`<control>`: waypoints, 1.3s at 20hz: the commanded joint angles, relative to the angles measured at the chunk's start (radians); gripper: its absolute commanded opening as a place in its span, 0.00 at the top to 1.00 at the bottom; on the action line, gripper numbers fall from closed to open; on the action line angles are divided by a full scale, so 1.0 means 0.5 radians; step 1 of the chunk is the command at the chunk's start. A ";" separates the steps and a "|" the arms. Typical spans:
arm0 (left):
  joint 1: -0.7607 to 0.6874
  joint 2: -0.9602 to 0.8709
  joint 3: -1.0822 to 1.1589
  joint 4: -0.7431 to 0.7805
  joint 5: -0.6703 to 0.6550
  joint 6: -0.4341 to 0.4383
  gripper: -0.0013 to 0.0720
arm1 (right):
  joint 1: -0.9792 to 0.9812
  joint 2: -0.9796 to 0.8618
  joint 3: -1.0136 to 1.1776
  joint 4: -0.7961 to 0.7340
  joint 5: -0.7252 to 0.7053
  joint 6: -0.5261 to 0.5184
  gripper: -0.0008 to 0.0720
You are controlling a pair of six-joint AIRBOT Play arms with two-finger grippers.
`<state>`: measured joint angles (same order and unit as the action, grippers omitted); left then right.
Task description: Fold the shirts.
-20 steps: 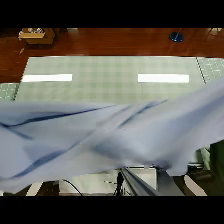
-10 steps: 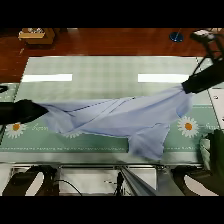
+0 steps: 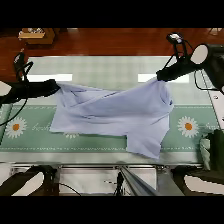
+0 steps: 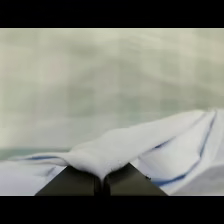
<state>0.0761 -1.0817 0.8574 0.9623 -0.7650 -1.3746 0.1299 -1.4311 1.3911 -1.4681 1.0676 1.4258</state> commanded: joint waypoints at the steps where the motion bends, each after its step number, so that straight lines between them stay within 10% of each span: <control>1: 0.000 -0.229 -0.002 -0.033 0.317 0.131 0.95 | 0.002 -0.137 -0.002 0.063 -0.175 0.076 0.94; 7: 0.121 -0.433 0.105 0.143 -0.102 0.199 0.52 | -0.020 -0.201 0.000 0.018 0.054 0.056 0.51; 11: 0.545 -0.428 0.443 0.539 -0.901 0.194 0.51 | -0.152 0.095 -0.004 -0.419 0.656 -0.027 0.30; 13: 0.742 -0.435 0.430 0.531 -1.183 0.179 0.03 | -0.291 0.159 -0.027 -0.455 0.811 -0.026 0.30; 26: 0.993 -0.503 -0.262 0.523 -1.157 0.250 0.00 | -0.983 0.298 -0.748 0.542 0.654 -0.307 0.26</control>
<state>0.5674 -1.3151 0.7750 1.2259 -1.3949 -1.2640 -0.3347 -1.2861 1.0599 -1.2758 1.4166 1.2984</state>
